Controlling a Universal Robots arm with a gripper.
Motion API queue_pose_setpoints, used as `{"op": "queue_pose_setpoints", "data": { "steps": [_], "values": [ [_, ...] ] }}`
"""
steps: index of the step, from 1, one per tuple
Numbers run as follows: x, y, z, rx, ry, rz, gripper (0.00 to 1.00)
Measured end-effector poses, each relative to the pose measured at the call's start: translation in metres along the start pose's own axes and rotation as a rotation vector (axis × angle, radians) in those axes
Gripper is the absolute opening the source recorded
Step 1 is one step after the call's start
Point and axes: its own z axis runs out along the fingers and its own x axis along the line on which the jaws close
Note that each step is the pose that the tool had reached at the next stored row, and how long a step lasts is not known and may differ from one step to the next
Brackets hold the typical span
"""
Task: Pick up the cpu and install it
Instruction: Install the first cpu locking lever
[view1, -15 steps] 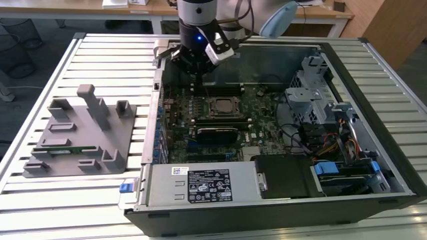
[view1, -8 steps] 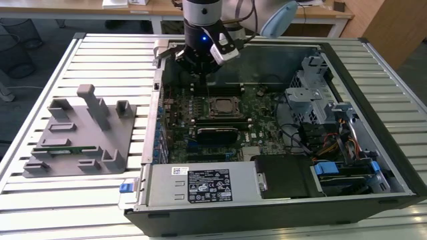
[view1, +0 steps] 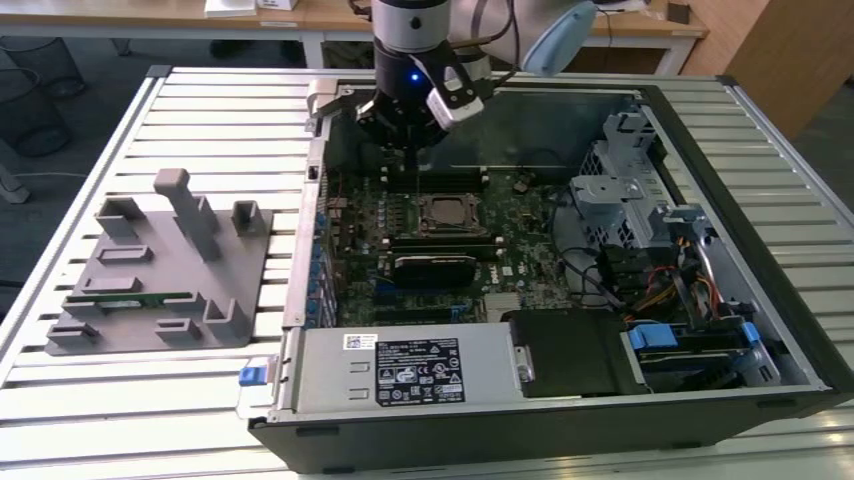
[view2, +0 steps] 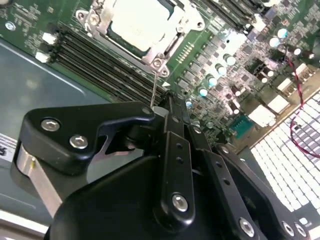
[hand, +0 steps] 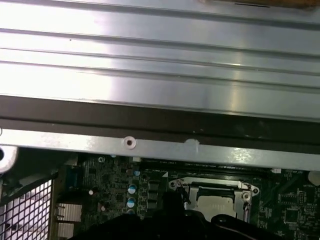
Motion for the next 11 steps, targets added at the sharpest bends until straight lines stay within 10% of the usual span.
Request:
{"op": "queue_pose_setpoints", "data": {
  "steps": [11],
  "values": [
    [-0.0249,-0.0016,0.0013,-0.0001,0.0,0.0,0.11]
  ]
}}
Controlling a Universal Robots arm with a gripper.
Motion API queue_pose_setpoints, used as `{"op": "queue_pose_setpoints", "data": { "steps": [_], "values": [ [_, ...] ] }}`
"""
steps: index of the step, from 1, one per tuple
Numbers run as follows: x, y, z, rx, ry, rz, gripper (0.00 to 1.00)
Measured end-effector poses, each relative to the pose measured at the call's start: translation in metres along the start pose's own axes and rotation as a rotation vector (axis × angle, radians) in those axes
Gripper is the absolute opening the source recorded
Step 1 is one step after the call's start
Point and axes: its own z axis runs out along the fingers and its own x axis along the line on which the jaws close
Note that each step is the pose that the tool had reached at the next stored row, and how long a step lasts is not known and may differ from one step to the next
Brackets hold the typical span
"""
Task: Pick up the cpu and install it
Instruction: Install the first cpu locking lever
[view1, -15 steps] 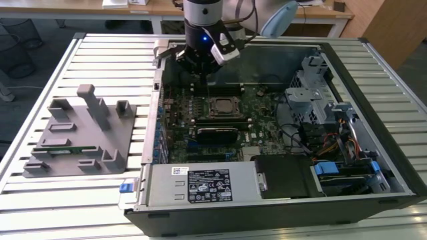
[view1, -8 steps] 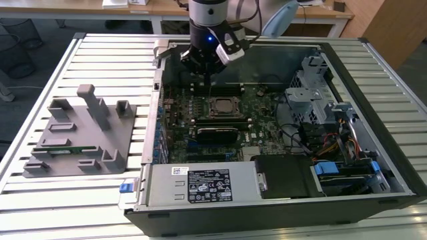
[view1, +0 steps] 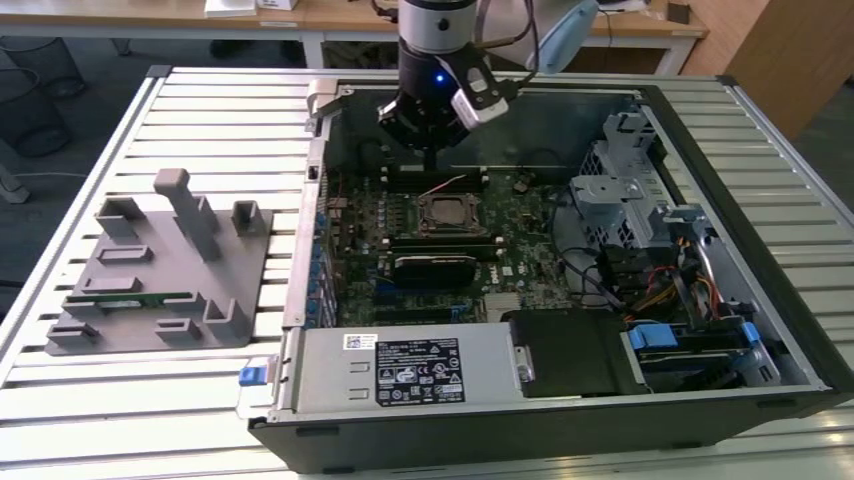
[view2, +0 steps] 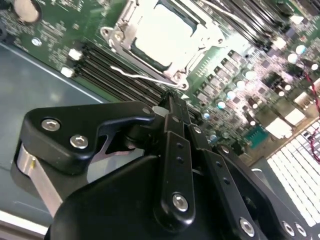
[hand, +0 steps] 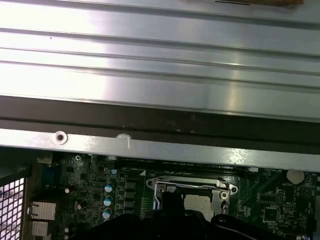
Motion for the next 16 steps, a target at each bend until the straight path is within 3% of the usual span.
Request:
{"op": "queue_pose_setpoints", "data": {
  "steps": [2,3,6,9,16],
  "values": [
    [-0.0011,-0.0001,0.0005,-0.001,-0.0002,0.0,0.11],
    [-0.0011,-0.0004,0.0006,-0.0066,-0.0003,0.0,0.11],
    [-0.001,-0.002,0.0018,-0.0398,-0.0026,0.001,0.11],
    [-0.0009,-0.0059,0.0043,-0.0582,-0.0036,0.001,0.11],
    [-0.0077,-0.0068,0.0097,-0.0595,-0.0048,0.021,0.11]
  ]
}}
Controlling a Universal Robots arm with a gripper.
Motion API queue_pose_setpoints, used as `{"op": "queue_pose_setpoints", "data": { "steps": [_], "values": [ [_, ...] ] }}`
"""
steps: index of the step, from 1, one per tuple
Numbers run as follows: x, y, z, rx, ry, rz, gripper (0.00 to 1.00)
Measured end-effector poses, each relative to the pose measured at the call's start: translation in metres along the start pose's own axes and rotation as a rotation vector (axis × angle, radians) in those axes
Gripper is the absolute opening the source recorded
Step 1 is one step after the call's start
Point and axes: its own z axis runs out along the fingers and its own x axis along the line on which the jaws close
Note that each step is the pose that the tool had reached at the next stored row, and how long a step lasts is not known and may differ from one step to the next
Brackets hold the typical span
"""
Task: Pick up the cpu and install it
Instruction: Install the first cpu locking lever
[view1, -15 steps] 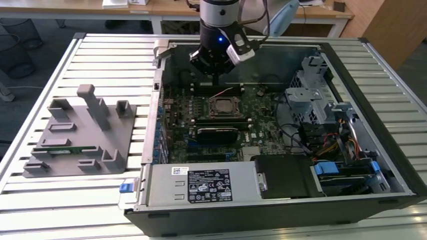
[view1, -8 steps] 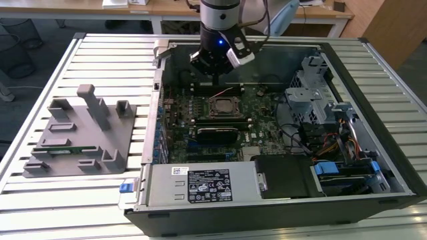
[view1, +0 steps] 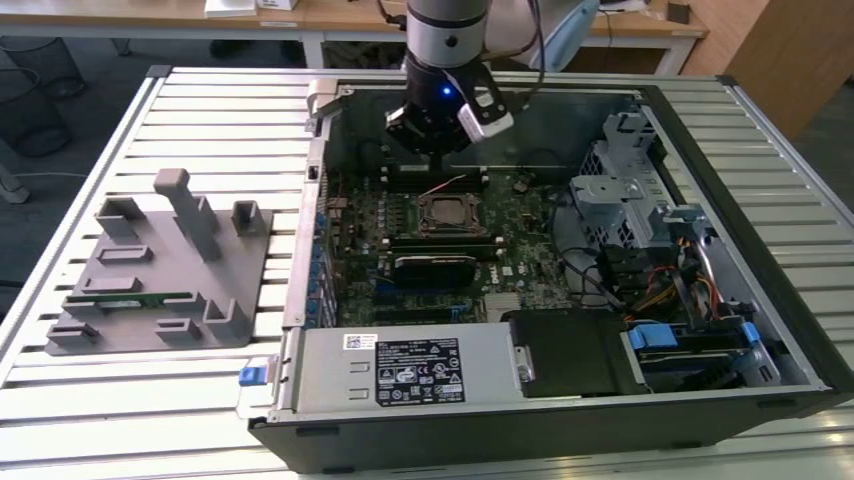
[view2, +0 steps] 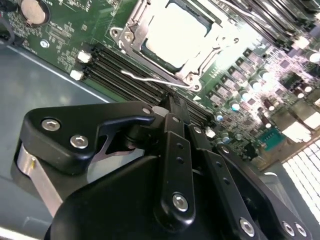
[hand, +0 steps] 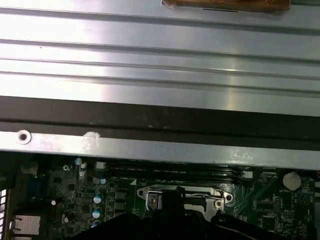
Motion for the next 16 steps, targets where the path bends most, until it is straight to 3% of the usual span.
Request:
{"op": "queue_pose_setpoints", "data": {
  "steps": [6,11,16],
  "values": [
    [-0.0037,-0.0006,0.0098,0.0029,0.0001,0.0,0.11],
    [-0.0059,0.0011,0.0154,0.0221,0.0009,0.0,0.11],
    [-0.0081,0.0018,0.0183,0.0229,0.0012,-0.002,0.11]
  ]
}}
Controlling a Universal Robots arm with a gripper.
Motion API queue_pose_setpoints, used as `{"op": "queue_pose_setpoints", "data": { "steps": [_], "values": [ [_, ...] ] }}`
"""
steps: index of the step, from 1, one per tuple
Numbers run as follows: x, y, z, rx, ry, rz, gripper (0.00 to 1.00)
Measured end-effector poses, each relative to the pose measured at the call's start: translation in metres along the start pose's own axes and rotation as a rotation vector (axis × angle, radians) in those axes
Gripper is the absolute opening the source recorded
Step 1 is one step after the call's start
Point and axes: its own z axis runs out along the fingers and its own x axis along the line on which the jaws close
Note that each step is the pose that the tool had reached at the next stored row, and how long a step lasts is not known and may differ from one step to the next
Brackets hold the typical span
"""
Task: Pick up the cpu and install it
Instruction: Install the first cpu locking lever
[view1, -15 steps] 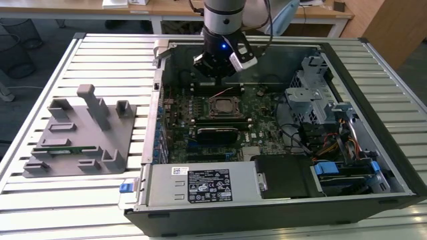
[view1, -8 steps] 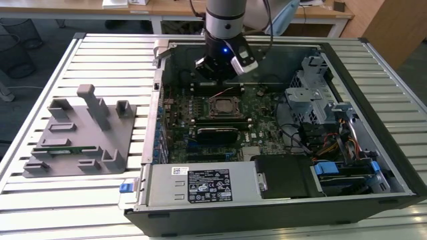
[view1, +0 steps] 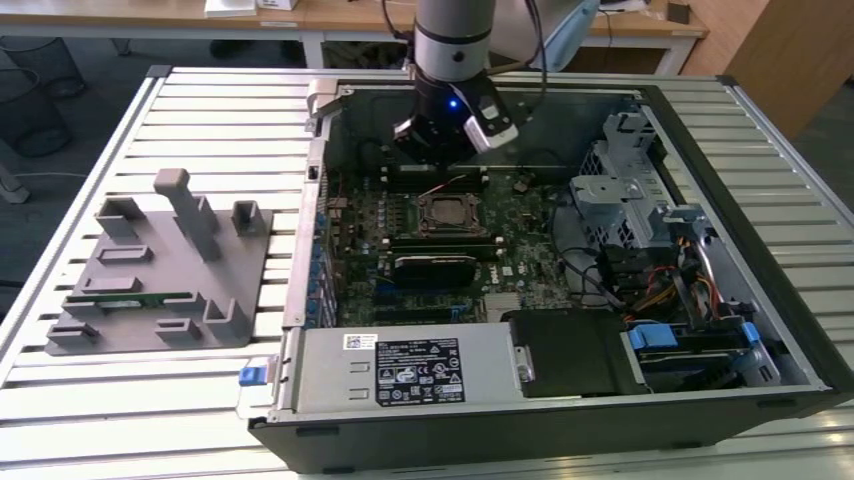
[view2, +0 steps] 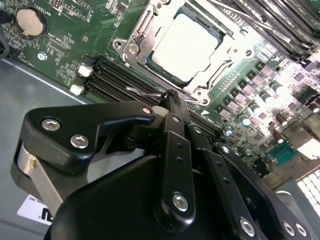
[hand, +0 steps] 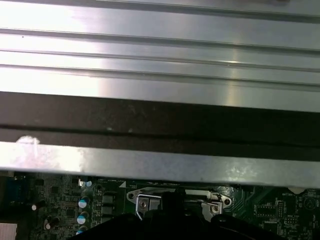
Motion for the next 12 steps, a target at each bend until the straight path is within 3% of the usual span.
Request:
{"op": "queue_pose_setpoints", "data": {
  "steps": [12],
  "values": [
    [-0.0055,0.0009,0.0041,-0.0003,0.0005,-0.012,0.11]
  ]
}}
